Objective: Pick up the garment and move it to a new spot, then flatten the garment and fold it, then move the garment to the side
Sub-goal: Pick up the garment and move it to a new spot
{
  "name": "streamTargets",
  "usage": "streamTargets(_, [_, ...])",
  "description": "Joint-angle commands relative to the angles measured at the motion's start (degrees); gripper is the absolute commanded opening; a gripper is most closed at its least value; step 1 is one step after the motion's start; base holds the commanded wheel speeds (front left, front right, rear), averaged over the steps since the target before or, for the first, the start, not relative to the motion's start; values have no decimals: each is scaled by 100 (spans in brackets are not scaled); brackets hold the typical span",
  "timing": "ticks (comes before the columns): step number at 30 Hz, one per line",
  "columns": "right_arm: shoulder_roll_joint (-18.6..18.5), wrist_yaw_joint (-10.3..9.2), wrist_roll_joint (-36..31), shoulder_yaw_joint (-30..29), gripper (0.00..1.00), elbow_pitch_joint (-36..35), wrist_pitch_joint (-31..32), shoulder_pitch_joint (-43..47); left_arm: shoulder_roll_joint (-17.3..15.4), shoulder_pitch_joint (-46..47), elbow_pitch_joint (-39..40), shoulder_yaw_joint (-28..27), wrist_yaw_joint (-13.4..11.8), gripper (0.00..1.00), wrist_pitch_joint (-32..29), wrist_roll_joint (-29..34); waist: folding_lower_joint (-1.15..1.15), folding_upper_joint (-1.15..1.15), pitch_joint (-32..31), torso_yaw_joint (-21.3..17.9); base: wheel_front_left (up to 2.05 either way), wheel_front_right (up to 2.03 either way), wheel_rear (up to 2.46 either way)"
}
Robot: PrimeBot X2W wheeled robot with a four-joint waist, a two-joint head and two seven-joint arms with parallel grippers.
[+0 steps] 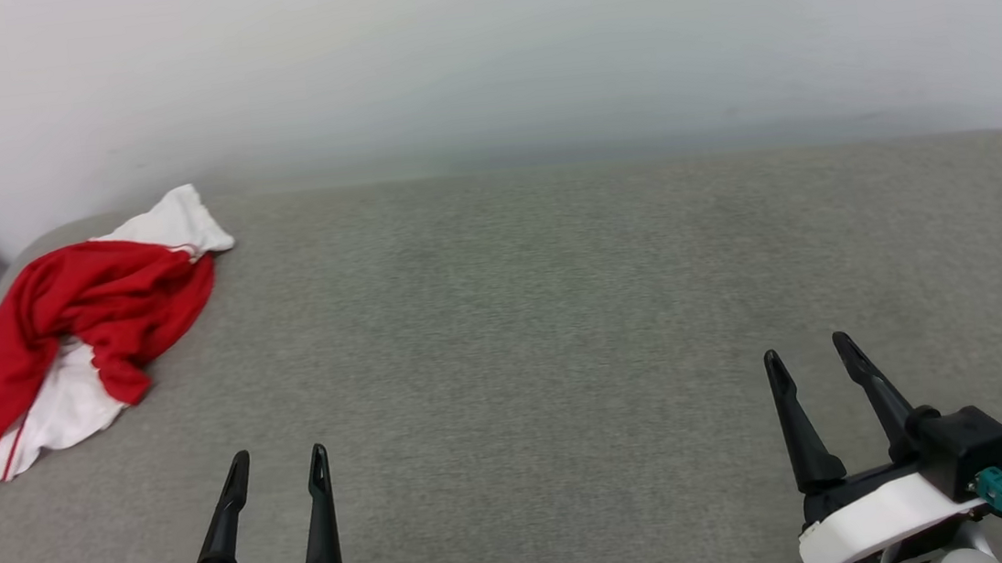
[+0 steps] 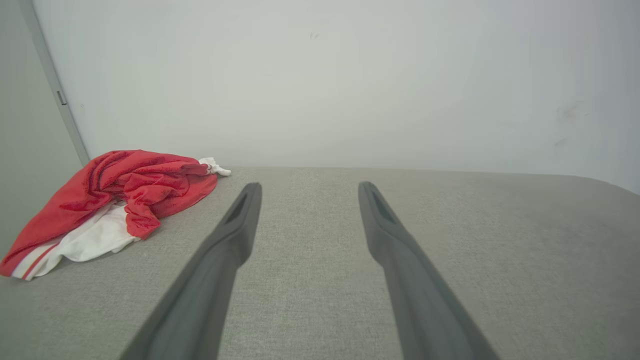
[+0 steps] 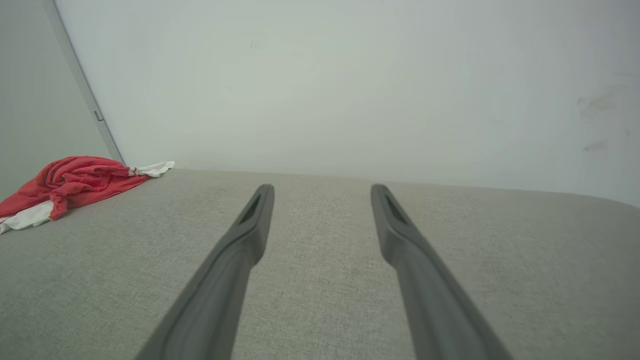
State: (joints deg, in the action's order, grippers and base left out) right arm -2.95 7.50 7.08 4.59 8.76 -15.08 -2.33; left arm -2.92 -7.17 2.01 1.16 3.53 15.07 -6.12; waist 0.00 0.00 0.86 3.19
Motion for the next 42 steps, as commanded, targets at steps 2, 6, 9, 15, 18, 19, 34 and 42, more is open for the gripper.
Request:
streamTargets(2, [14, -2, 15, 64, 100, -45, -14, 58, 4, -86, 37, -63, 7, 100, 15, 33, 0, 0, -18, 280, 0, 0, 0])
streamTargets(6, [14, -2, 51, 230, 100, -86, -14, 75, 5, -115, 58, -93, 28, 100, 15, 57, 0, 0, -34, 576, 0, 0, 0])
streamTargets(9, [14, -2, 87, 317, 100, -118, -13, 93, 4, -132, 118, -157, 14, 100, 16, 108, 0, 0, -48, 799, 0, 0, 0])
streamTargets(15, [14, -2, 156, 423, 100, -146, -14, 143, 4, -184, 173, -205, 13, 100, 15, 145, 0, 0, -89, 1222, 0, 0, 0])
streamTargets(18, [14, -2, 191, 455, 100, -159, -14, 136, 5, -172, 253, -221, -67, 100, 15, 58, 0, 0, -93, 1435, 0, 0, 0])
streamTargets(19, [14, -2, 205, 469, 100, -161, -14, 128, 5, -177, 265, -224, -84, 100, 15, -6, 0, 0, -95, 1500, 0, 0, 0])
streamTargets(34, [14, -2, 309, 533, 100, -208, -14, 194, 5, -277, 286, -237, 107, 100, 15, -17, 0, 0, -188, 2025, 0, 0, 0])
streamTargets(42, [14, -2, 313, 562, 100, -220, -14, 207, 5, -295, 263, -194, 143, 100, 15, -56, 0, 0, -167, 2101, 0, 0, 0])
